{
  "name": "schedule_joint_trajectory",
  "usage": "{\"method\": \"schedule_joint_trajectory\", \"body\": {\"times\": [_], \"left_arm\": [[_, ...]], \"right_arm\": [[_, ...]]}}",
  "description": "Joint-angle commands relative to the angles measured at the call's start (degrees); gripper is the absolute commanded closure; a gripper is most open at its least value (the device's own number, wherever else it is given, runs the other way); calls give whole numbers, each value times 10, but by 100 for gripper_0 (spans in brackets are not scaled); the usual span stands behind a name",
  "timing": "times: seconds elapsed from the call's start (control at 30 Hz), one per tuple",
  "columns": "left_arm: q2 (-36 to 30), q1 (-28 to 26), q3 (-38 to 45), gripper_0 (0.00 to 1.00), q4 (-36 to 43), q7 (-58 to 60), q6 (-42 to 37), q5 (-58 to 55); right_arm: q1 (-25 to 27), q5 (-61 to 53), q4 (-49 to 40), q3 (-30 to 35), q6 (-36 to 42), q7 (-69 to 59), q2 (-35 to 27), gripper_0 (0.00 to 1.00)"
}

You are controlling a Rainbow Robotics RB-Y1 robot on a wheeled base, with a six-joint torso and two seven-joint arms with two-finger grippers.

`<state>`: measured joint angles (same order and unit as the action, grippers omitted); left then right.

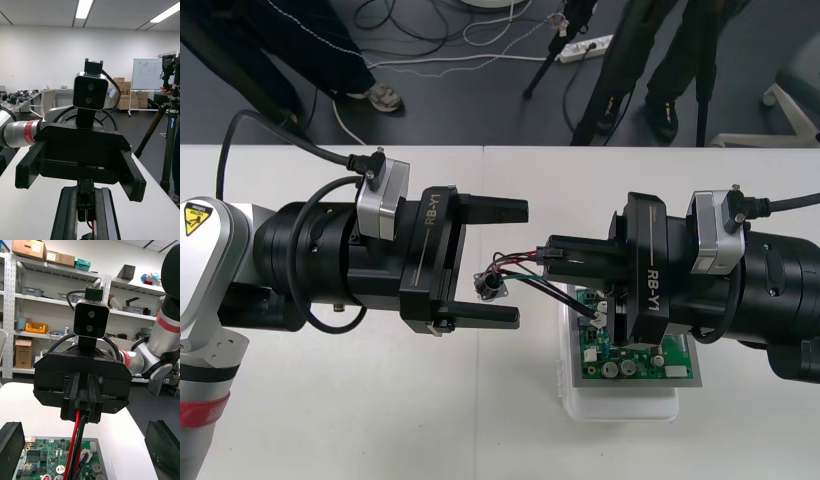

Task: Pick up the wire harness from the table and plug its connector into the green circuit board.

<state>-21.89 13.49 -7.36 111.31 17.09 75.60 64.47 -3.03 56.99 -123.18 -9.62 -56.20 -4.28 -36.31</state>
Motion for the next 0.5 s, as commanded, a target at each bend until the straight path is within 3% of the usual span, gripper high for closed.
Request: {"method": "schedule_joint_trajectory", "body": {"times": [0.03,0.5], "left_arm": [[17,-6,15,5,5,-37,22,0],[27,-2,16,6,5,-48,17,-1]], "right_arm": [[-11,1,-22,-8,4,18,11,100],[-10,1,-22,-8,4,18,11,100]]}}
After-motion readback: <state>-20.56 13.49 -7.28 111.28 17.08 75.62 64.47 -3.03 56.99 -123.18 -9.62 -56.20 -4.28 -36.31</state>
